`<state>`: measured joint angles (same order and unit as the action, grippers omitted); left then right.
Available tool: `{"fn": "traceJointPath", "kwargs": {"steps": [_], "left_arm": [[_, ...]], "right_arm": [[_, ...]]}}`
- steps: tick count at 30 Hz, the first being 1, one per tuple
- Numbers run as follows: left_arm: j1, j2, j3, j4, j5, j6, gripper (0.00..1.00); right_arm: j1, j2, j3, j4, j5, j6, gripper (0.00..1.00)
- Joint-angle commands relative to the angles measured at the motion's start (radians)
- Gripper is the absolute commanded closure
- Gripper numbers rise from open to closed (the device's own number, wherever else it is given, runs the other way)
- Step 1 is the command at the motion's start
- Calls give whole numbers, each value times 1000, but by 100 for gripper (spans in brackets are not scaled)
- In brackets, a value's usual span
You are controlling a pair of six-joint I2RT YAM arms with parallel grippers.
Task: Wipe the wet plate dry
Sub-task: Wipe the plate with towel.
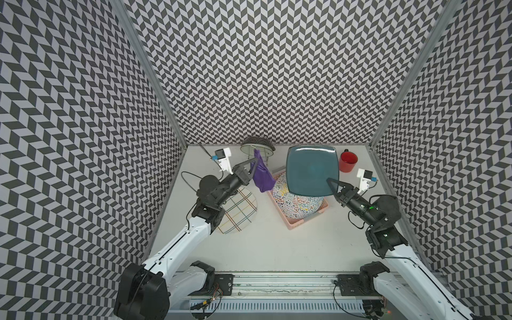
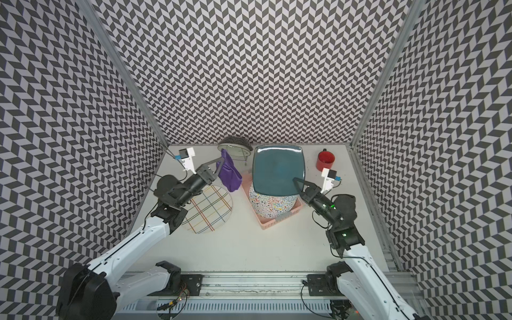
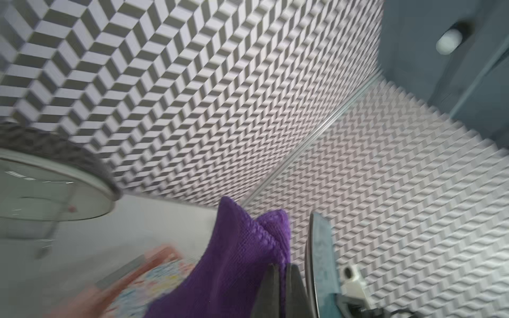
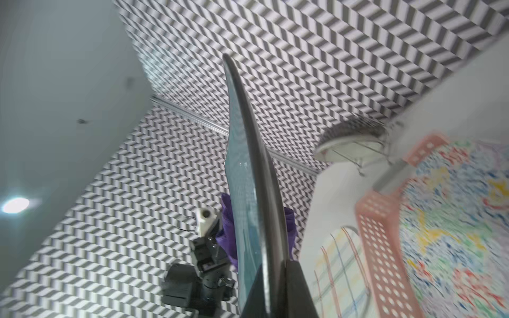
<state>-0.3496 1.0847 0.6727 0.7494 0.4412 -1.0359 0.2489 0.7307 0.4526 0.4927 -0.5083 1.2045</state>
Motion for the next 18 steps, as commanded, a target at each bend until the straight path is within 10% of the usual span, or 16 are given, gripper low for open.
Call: {"fn": "traceJointPath", "kwargs": {"steps": [1,7,18], "left_arm": [[5,33,-37,489,188,-489,100],[-81,287,8,1087,80,-966,100],[-298,360,52,1102,-190,-1036,100]], "right_arm": [[7,3,-28,569,-181,203,100],[53,153,-34,862,-266,335,100],[273,325,-20,948,-146,202,100]]}}
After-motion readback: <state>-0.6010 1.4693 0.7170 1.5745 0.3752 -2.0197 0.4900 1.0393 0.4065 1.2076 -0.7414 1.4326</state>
